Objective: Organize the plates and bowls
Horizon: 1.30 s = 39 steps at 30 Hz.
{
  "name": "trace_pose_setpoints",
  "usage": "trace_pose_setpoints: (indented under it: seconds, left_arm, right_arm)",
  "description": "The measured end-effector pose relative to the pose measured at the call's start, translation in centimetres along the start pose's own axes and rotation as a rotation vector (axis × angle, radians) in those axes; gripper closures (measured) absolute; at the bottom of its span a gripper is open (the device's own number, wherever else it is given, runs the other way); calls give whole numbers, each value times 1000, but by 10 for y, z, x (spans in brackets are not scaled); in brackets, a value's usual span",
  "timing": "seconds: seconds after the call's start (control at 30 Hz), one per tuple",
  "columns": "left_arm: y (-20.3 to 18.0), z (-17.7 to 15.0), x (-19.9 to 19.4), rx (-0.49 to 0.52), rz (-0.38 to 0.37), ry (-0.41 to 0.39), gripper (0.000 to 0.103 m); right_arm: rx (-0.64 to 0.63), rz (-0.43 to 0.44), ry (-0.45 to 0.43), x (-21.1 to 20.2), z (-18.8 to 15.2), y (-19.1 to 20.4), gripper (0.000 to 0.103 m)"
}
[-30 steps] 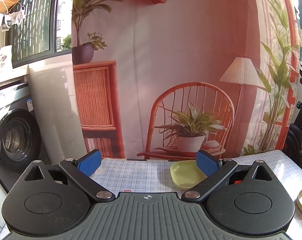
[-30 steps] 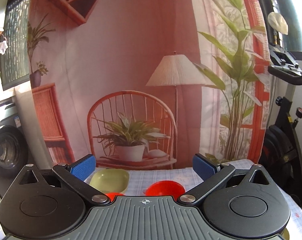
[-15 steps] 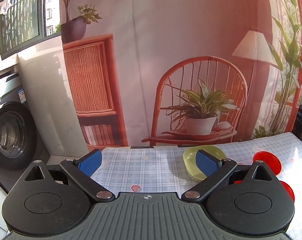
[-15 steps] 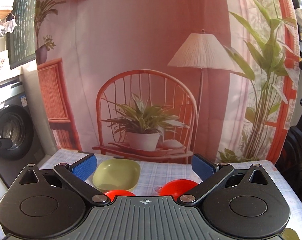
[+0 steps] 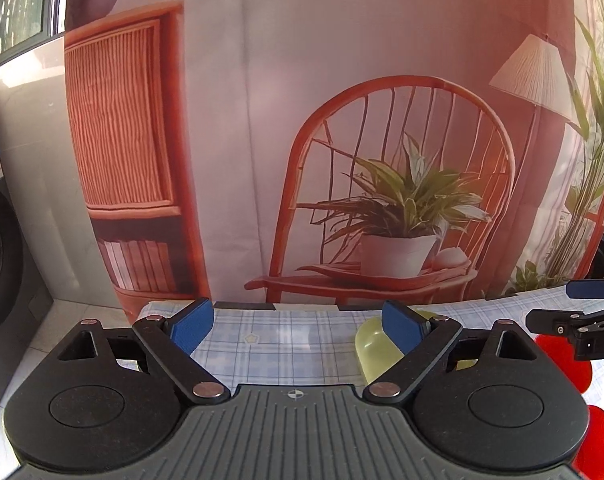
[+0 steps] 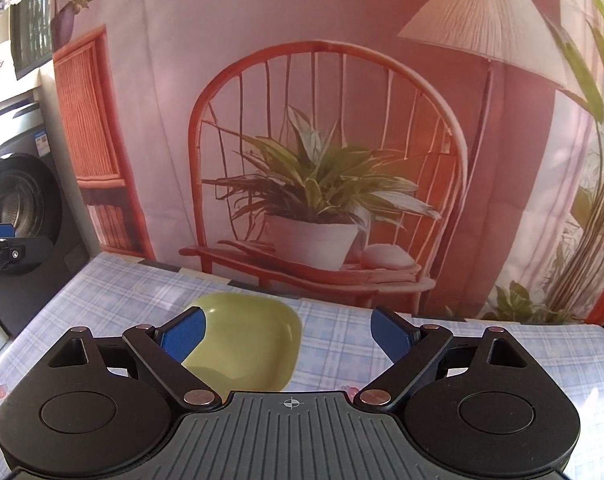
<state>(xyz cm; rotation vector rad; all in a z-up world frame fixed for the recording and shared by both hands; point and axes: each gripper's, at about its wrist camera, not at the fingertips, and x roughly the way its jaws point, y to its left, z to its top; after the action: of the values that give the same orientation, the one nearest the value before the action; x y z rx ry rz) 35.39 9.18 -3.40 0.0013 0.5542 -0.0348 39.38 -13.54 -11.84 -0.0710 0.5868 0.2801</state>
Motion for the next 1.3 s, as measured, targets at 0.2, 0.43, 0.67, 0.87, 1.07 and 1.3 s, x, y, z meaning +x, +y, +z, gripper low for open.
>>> trace_pose_setpoints:
  seconds: [0.2, 0.43, 0.67, 0.87, 1.07, 1.3]
  left_arm:
    - [-14, -20, 69, -9, -49, 125, 17]
    - [-8, -44, 107, -146, -124, 220, 20]
    - [-16, -62, 127, -146, -147, 303, 35]
    - [-24, -66, 134, -111, -188, 332, 74]
    - [-25, -67, 132, -141, -215, 330, 87]
    - [-14, -60, 116, -168, -210, 317, 87]
  right_arm:
    - [45, -3, 136, 62, 5, -4, 26]
    - [90, 0, 229, 97, -8, -16, 44]
    - [137, -1, 319, 120, -25, -19, 59]
    - [174, 14, 334, 122, -30, -22, 83]
    - [171, 44, 333, 117, -30, -13, 96]
    - [172, 76, 290, 98, -19, -4, 96]
